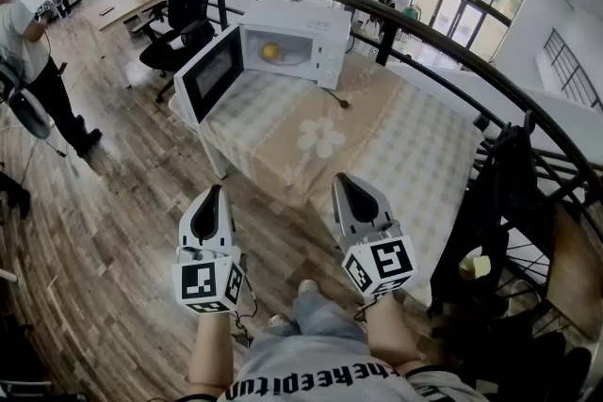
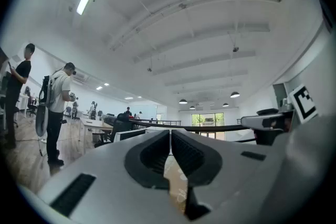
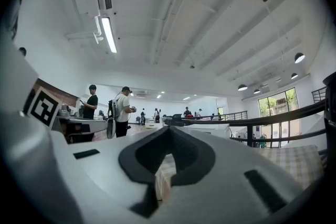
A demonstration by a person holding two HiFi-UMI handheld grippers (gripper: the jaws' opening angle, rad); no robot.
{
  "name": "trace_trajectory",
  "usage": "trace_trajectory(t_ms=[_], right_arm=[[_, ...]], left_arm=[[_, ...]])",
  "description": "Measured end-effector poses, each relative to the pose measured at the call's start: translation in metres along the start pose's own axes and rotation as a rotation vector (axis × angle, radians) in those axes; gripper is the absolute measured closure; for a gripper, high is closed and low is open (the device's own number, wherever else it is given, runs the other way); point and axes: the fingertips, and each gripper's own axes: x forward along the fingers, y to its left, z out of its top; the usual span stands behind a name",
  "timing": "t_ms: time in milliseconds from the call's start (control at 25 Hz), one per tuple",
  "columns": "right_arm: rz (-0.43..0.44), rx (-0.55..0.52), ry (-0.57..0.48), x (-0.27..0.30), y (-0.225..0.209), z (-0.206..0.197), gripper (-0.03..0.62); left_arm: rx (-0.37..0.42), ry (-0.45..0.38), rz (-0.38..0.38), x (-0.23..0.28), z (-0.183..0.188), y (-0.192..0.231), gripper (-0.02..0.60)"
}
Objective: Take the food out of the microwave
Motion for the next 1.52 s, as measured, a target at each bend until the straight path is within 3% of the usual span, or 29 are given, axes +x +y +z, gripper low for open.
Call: trace_trajectory(t_ms=[920, 1240, 1520], right_arm=[[-0.021, 0.041, -0.044, -0.002, 0.026, 0.006, 0.589], [0.011, 0.044, -0.041, 0.038, 0.027, 0.001, 0.589], [0.034, 0.049, -0.047, 0.099, 0.008, -0.008, 0.589]], left_arm=[[0.009, -0.021, 0.001, -0.024, 0.007, 0.021, 0.569], [0.006, -0.002, 0.020, -0.005, -0.004, 0.044, 0.569], [0.012, -0.005, 0.033, 0.050, -0.011, 0.065, 0.569]])
